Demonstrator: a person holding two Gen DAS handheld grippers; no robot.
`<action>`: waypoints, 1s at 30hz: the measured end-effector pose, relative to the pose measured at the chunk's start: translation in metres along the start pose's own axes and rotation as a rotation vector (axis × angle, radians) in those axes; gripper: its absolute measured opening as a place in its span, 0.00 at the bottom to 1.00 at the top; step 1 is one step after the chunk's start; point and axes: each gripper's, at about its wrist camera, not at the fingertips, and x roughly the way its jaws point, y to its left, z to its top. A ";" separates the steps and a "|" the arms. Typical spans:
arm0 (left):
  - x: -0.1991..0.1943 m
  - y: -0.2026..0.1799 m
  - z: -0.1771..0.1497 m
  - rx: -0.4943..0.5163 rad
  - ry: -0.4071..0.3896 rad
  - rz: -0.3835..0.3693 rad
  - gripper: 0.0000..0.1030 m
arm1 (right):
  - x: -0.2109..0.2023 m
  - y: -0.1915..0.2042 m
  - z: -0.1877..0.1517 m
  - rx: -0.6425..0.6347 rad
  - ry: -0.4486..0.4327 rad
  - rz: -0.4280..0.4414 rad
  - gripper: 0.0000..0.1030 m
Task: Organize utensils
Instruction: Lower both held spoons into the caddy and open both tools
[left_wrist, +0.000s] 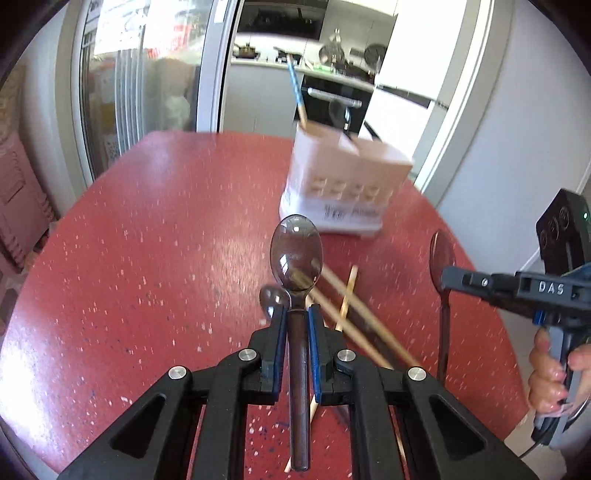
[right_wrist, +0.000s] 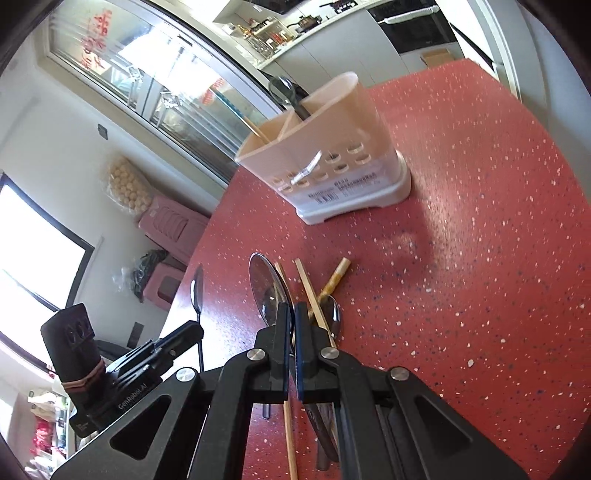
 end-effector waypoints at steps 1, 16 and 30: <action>-0.006 0.000 0.004 -0.003 -0.019 -0.006 0.40 | -0.003 0.003 0.002 -0.003 -0.007 0.004 0.02; -0.011 -0.020 0.100 -0.015 -0.246 -0.084 0.40 | -0.035 0.039 0.063 -0.109 -0.150 -0.025 0.02; 0.036 -0.025 0.210 -0.023 -0.407 -0.093 0.40 | -0.024 0.057 0.182 -0.159 -0.302 0.012 0.02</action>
